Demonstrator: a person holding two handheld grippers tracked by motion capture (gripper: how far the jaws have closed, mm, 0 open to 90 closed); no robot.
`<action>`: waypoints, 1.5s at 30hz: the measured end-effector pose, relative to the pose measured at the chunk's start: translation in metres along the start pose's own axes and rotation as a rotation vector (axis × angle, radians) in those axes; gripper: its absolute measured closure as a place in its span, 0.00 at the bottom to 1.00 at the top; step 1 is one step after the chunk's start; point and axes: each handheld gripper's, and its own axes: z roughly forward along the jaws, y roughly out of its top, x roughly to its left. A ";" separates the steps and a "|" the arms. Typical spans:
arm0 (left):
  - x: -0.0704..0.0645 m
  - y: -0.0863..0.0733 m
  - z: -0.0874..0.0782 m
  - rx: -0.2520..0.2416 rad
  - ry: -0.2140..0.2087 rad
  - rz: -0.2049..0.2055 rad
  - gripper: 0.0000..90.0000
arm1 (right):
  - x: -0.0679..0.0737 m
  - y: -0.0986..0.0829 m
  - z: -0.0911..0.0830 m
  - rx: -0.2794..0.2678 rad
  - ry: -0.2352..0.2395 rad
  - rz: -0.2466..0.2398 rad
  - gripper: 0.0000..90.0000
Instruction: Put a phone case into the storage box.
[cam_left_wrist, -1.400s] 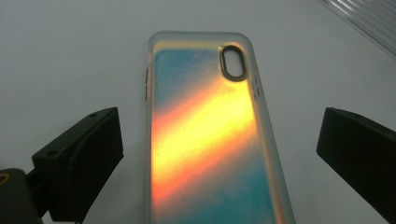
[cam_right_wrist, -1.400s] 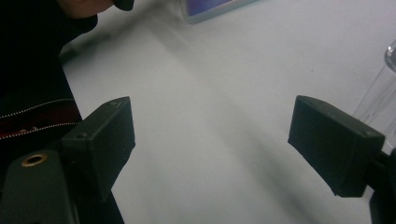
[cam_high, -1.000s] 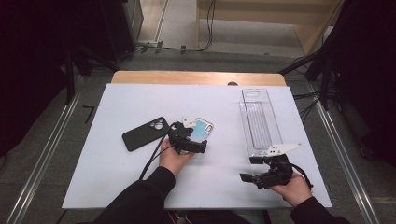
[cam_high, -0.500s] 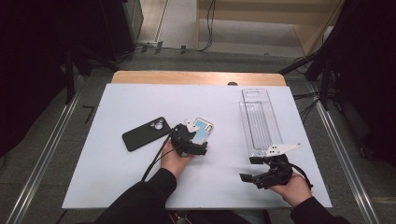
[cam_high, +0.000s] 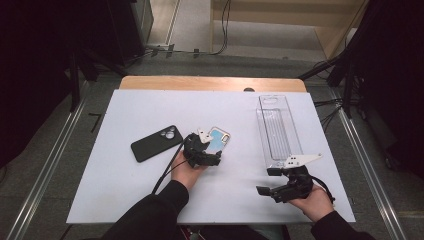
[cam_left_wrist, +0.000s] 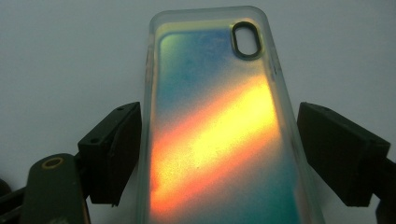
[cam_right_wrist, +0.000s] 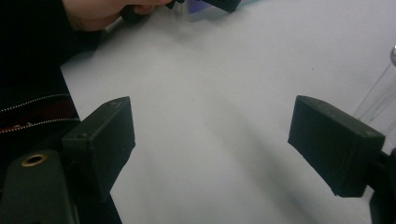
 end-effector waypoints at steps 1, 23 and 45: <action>0.000 0.000 0.000 -0.001 0.000 -0.001 0.19 | 0.000 0.000 0.000 -0.002 0.001 0.001 0.14; 0.001 0.016 -0.025 -0.057 -0.052 -0.056 0.19 | 0.005 0.003 0.000 -0.026 0.011 -0.016 0.14; 0.003 0.013 -0.068 -0.171 -0.098 -0.151 0.19 | 0.022 0.029 -0.002 -0.108 0.020 0.117 0.14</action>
